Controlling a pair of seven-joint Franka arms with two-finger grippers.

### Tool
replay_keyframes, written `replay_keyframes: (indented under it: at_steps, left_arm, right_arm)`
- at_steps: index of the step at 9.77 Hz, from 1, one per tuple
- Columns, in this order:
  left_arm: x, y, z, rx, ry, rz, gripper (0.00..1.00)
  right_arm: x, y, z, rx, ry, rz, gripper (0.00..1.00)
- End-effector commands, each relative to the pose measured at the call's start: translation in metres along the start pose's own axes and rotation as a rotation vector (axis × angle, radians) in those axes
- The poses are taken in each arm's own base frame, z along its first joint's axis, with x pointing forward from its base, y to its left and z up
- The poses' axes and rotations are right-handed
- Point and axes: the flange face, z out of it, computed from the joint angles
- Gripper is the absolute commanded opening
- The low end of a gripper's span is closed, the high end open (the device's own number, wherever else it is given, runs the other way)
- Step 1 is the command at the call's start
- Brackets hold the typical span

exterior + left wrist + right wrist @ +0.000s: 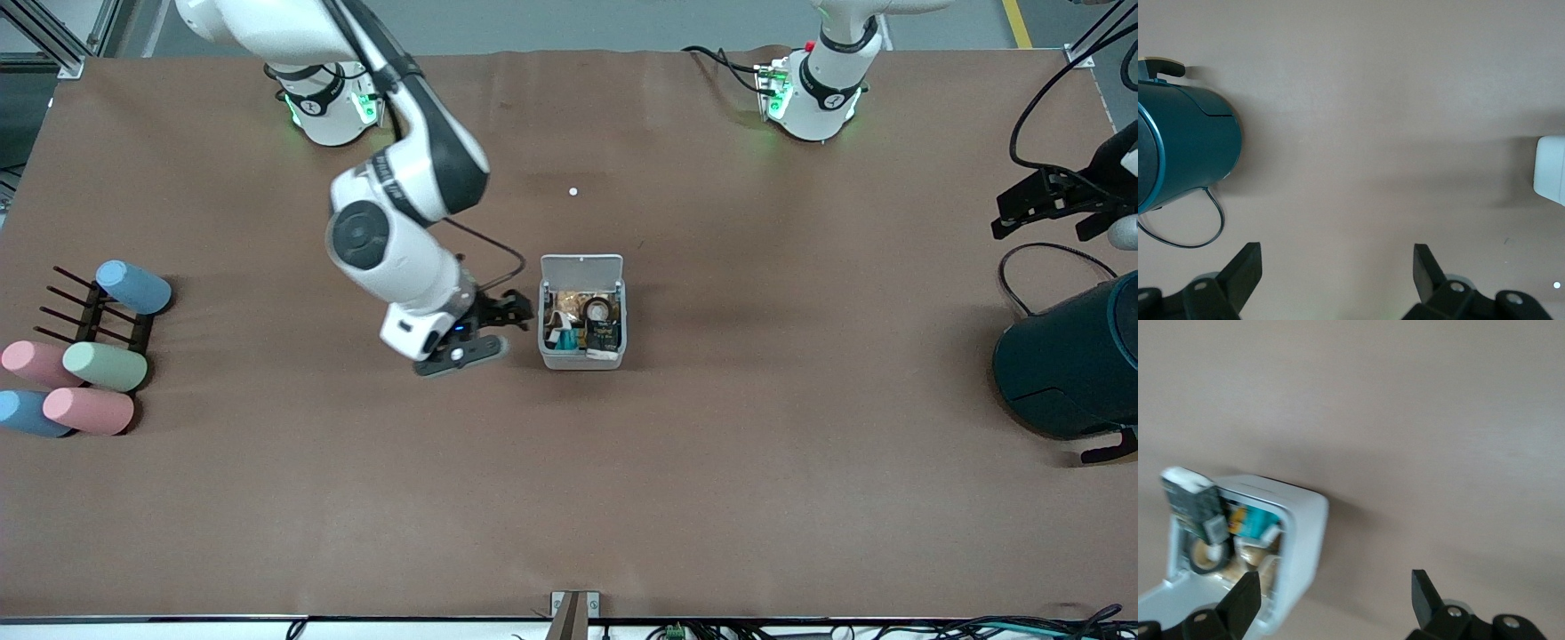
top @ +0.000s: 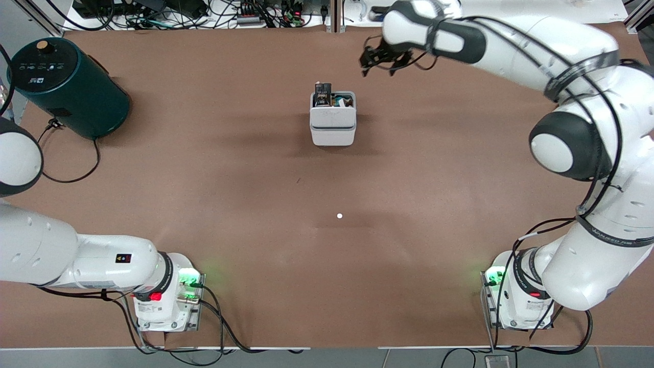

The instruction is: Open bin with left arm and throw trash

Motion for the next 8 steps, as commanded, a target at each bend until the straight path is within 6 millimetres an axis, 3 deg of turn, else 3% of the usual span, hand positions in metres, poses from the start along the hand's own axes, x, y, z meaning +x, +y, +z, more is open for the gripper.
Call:
replay_keyframes:
  at_steps: [1,3,4,5,8]
  left_arm:
    - [-0.005,-0.015,-0.009,0.01,0.012,-0.005,1.0]
    - [-0.004,-0.016,-0.008,0.002,0.01,-0.013,1.0]
    - [-0.005,-0.017,-0.007,0.001,0.007,-0.01,1.0]
    - [-0.003,-0.016,-0.005,-0.001,0.004,-0.008,1.0]
    - [-0.002,-0.013,-0.004,-0.003,0.002,-0.017,1.0]
  right_arm:
    - [-0.002,0.077,-0.032,0.006,-0.06,-0.026,1.0]
    - [-0.011,0.121,-0.066,-0.011,-0.102,0.012,1.0]
    - [-0.021,0.132,-0.087,-0.052,-0.136,0.007,1.0]
    - [-0.035,0.161,-0.119,-0.087,-0.163,0.036,1.0]
    - [-0.078,0.264,-0.185,-0.063,-0.207,0.065,1.0]
